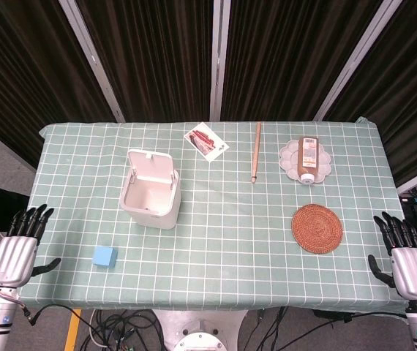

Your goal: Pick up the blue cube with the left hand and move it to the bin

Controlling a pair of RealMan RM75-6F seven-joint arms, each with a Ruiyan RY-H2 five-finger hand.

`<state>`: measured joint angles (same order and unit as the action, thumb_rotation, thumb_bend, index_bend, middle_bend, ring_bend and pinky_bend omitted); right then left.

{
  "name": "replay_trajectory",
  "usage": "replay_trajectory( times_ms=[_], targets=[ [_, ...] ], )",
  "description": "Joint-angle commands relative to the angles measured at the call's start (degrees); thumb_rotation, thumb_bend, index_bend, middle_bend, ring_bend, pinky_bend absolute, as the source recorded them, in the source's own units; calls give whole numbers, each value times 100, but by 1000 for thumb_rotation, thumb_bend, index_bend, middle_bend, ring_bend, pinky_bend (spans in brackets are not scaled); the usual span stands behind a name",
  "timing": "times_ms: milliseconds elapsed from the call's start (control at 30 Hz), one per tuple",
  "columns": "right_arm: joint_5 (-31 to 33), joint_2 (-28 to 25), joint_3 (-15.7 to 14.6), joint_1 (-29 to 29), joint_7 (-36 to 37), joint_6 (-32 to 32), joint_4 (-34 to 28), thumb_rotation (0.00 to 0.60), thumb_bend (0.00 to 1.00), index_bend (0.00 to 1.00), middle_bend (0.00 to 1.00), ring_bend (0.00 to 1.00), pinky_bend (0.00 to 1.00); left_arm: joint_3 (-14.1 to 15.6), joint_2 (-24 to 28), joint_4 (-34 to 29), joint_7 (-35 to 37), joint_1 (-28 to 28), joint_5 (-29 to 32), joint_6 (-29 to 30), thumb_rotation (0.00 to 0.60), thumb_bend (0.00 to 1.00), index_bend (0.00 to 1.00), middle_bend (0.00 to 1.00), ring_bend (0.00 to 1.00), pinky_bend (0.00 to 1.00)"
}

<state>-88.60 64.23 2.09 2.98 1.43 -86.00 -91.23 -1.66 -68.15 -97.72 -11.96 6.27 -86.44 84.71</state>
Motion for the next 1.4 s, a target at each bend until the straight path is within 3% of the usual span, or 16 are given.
replay_trajectory(
  times_ms=[33,333,633,1000,1133,1400],
  targets=[
    [0,-9,-6,-12,0,-13,-10,600,335,0,0,0,0,10,-2,4,20,4,-3,-20,600,0,0,0,0,20],
    [20,-14,25,-7,29,-26,-18,600,335,0,0,0,0,128,119,-105,179,47,-113,-181,600,0,0,0,0,20],
    [51,-4,10,-4,100,29,124,600,336,0,0,0,0,454,53,-279,54,249,-94,-942,600,0,0,0,0,146],
    [89,40,16,9,153,74,215,600,334,0,0,0,0,362,-405,116,16,601,166,-1561,600,0,17,50,0,189],
    [101,47,14,14,172,96,239,600,336,0,0,0,0,294,-570,297,-6,706,250,-1669,600,0,71,108,20,200],
    [132,52,23,0,241,89,304,600,336,0,0,0,0,257,-782,516,-48,765,426,-1735,600,69,226,255,173,322]
  ],
)
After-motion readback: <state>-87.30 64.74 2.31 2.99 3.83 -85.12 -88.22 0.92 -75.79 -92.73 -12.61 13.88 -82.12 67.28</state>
